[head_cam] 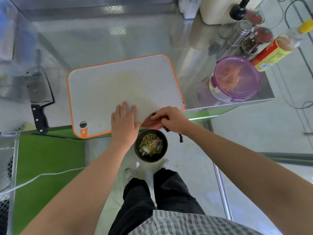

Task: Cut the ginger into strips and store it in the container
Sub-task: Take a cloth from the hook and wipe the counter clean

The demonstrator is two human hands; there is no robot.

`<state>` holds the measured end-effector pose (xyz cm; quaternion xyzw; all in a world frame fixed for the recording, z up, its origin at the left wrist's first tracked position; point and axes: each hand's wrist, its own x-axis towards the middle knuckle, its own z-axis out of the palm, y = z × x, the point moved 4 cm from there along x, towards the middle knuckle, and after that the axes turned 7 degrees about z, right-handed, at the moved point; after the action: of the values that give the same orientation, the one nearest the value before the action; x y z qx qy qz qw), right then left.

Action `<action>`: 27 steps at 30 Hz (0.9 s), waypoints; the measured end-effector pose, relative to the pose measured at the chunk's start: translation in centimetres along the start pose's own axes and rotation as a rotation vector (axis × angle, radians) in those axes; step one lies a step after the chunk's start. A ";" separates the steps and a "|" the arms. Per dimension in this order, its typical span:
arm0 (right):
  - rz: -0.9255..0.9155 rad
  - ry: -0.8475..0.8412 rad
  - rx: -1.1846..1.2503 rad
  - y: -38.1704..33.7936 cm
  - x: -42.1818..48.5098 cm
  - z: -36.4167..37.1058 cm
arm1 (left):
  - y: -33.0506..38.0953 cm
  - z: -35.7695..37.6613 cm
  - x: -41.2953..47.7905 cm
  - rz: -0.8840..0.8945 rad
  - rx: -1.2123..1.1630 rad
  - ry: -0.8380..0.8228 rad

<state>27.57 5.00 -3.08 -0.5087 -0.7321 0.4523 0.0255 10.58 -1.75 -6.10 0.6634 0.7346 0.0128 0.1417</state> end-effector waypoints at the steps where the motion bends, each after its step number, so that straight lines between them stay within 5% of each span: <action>1: 0.027 0.107 0.038 0.7 0.6 -1.2 | 0.3 0.0 0.4 0.008 -0.006 0.002; 4: 0.175 0.382 -0.024 3.8 2.1 -4.3 | 1.0 0.2 1.4 0.021 -0.009 -0.005; 10: -0.011 0.092 -0.032 2.6 -0.6 -1.6 | 2.1 0.2 2.5 -0.043 -0.013 0.024; 14: 0.122 0.347 -0.023 4.2 3.0 -5.7 | 1.8 -0.3 2.8 -0.062 -0.041 0.093; 20: -0.044 0.035 -0.087 2.1 1.4 -2.0 | 1.3 -0.7 2.8 -0.041 -0.080 0.160; 25: 0.088 0.282 -0.049 2.4 6.3 -4.7 | 0.0 -1.2 3.1 -0.211 -0.065 0.113; 27: 0.005 0.195 -0.095 1.6 5.6 -2.5 | -0.9 -0.9 3.2 -0.290 -0.039 0.045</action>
<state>27.26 10.97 -5.09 -0.5528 -0.7456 0.3654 0.0713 9.27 1.44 -6.01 0.5469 0.8254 0.0213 0.1382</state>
